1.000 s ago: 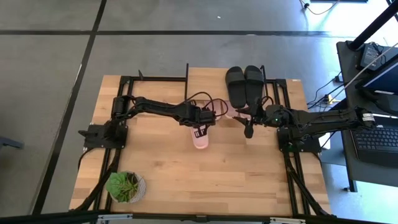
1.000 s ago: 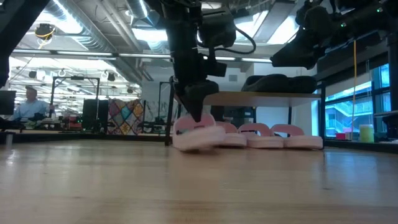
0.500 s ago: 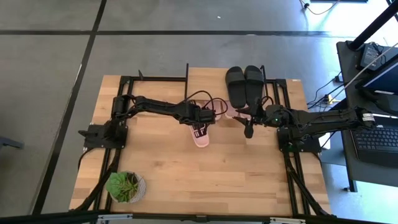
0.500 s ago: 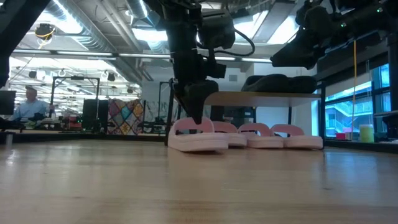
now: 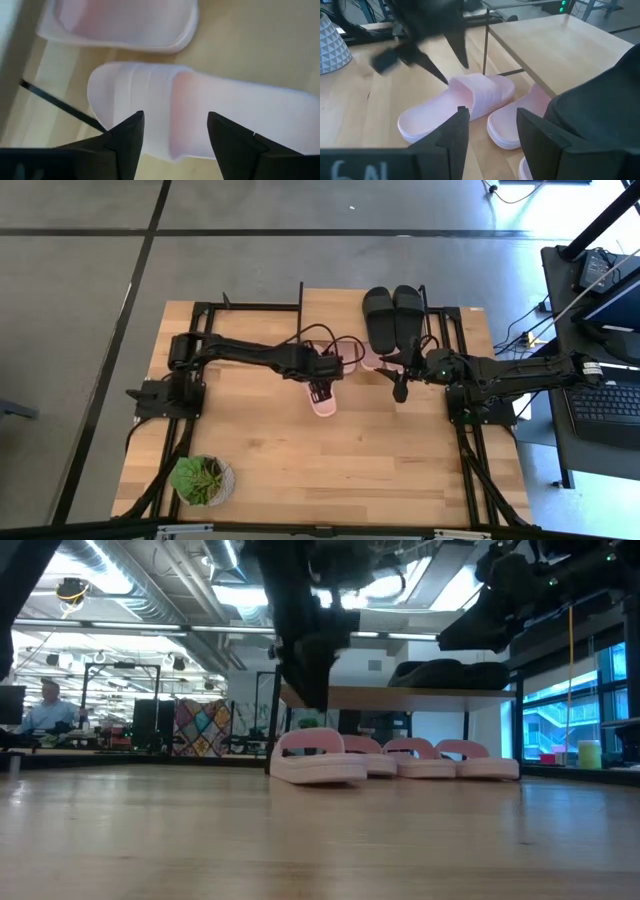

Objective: Pick and place slides into the shelf
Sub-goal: Put the pink slipper under the shelf

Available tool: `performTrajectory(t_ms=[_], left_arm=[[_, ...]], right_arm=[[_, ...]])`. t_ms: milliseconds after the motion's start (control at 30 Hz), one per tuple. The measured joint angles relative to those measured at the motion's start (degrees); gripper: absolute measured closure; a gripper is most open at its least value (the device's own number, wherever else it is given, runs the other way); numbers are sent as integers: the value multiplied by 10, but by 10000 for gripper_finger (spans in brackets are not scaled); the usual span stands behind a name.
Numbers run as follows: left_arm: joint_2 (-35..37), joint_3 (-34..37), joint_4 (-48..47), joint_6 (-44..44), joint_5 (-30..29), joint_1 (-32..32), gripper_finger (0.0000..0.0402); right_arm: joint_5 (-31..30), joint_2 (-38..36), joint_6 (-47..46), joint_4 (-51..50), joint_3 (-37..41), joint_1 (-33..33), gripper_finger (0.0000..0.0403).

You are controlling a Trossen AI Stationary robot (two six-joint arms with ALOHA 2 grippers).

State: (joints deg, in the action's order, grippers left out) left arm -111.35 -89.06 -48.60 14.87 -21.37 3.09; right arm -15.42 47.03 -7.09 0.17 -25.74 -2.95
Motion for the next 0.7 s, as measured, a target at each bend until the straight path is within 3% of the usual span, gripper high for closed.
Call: performTrajectory(t_ms=[267,700], left_arm=[[43,0,58,20,61,-62,192],[21,0,70,101,55,-142,195]], right_arm=[[0,0,12,-17,0,0,237],[36,0,-1,-30,0,1,237]])
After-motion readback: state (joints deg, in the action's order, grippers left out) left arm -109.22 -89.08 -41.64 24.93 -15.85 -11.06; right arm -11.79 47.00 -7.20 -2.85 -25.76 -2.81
